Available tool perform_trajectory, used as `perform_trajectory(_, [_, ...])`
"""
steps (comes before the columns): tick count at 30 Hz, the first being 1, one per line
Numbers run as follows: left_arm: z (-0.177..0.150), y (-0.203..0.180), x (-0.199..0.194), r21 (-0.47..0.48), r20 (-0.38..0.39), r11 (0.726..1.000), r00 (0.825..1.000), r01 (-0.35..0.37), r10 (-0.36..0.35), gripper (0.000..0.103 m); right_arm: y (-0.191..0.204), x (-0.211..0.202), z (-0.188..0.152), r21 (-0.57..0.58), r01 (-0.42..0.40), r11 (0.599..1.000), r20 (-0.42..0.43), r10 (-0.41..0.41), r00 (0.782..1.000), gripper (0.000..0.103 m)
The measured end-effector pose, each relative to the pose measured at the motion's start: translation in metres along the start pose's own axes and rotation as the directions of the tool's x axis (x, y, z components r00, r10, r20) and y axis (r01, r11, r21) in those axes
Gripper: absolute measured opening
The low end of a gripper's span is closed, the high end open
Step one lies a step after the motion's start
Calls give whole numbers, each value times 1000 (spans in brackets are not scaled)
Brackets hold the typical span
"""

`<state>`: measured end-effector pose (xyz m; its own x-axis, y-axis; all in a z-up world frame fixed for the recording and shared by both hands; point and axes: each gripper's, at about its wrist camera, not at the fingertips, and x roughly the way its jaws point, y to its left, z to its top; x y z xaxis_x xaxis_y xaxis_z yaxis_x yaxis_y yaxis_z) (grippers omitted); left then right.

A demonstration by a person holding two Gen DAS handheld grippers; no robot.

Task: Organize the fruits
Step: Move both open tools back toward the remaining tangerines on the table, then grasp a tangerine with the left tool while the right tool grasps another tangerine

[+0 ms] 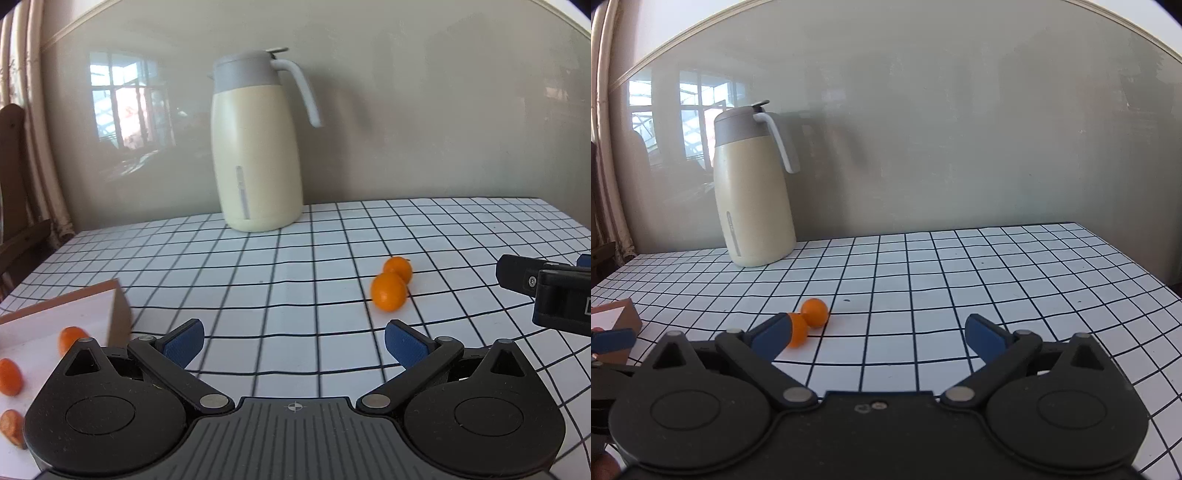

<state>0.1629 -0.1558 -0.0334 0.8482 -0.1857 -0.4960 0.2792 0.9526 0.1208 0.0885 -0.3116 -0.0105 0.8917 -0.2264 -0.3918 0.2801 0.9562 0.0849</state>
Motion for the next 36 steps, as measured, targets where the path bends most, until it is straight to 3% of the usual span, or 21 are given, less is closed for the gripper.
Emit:
perform_trajectory(8, [10,-27,22,22,9,998,999,53,-53,103,-15,3,1,19,15,1000,1,-15,1000,94])
perform_trajectory(11, [16,-37,32,33,6,997,997,75,-75,88,-21,5,1,36,16,999,-3,-16,1000,94])
perform_trajectory(17, [20,-50,53,15,-22,995,995,99,-98,87,-29,11,3,58,18,998,-8,-18,1000,94])
perform_trajectory(27, [22,-46,80,-38,-81,999,996,26,-29,88,-25,22,4,67,0,998,-20,1,1000,94])
perform_trajectory(36, [22,-15,66,-48,-23,995,996,-87,86,88,-8,34,4,59,-38,998,-39,40,998,94])
